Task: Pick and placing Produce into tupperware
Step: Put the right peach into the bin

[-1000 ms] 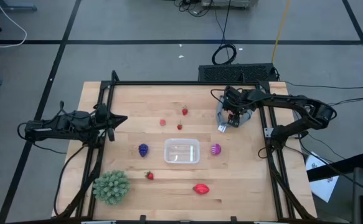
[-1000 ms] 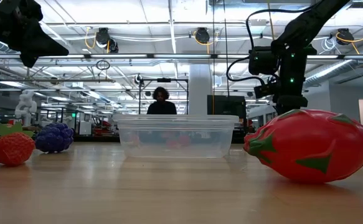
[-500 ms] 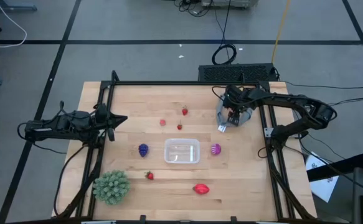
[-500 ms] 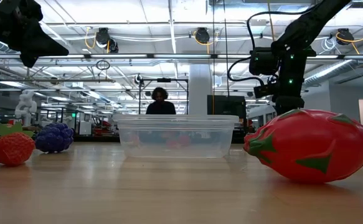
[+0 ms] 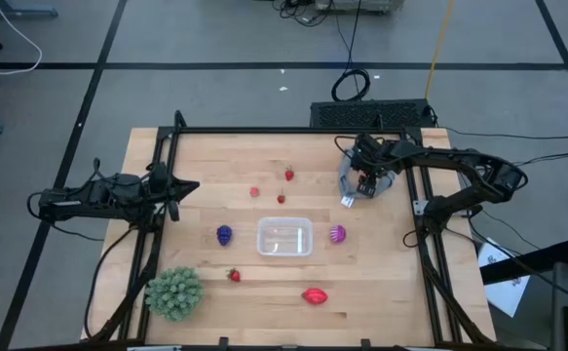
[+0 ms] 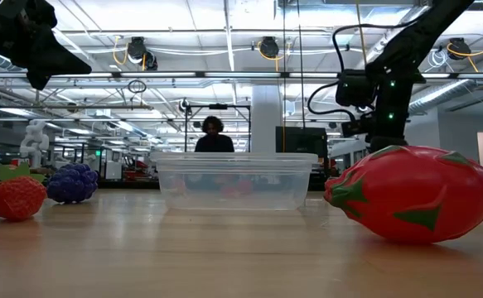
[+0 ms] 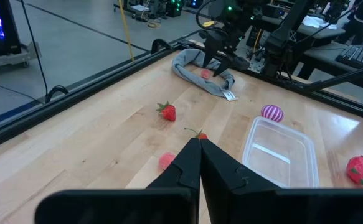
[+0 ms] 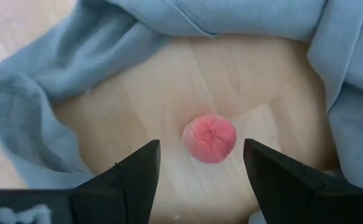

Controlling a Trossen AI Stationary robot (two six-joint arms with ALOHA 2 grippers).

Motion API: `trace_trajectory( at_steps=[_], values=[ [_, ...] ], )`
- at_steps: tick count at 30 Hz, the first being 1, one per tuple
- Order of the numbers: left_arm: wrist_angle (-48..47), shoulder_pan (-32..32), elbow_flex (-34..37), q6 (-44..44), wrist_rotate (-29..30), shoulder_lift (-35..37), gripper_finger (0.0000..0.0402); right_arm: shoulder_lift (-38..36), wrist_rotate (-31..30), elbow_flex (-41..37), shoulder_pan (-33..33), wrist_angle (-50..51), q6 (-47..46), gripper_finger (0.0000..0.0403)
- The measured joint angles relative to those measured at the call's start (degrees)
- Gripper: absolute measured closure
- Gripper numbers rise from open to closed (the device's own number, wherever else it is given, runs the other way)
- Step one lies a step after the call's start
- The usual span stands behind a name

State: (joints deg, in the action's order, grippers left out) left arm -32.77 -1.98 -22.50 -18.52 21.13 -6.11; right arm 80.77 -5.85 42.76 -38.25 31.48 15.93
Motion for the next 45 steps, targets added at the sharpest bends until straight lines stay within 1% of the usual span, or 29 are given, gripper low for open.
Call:
trace_trajectory(
  at_steps=[11, 26, 37, 41, 45],
  values=[
    [0.0, 0.0, 0.0, -0.1, 0.0, 0.0, 0.0392, 0.0, 0.1, -1.2, -0.1, -3.9, 0.2, 0.0184],
    [0.0, 0.0, 0.0, -0.1, 0.0, 0.0, 0.0392, 0.1, 0.2, -1.2, -1.5, -3.8, 0.8, 0.0185],
    [0.0, 0.0, 0.0, -0.2, 0.0, 0.0, 0.0392, 0.1, 0.2, -1.2, -1.5, -3.8, 0.8, 0.0221],
    [0.0, 0.0, 0.0, -0.2, 0.0, 0.0, 0.0392, 0.2, 0.2, -1.2, -1.5, -3.4, 0.8, 0.0224],
    [0.0, 0.0, 0.0, -0.2, 0.0, 0.0, 0.0392, 2.3, 0.2, -1.2, -1.5, -3.3, 0.4, 0.0224]
  ],
)
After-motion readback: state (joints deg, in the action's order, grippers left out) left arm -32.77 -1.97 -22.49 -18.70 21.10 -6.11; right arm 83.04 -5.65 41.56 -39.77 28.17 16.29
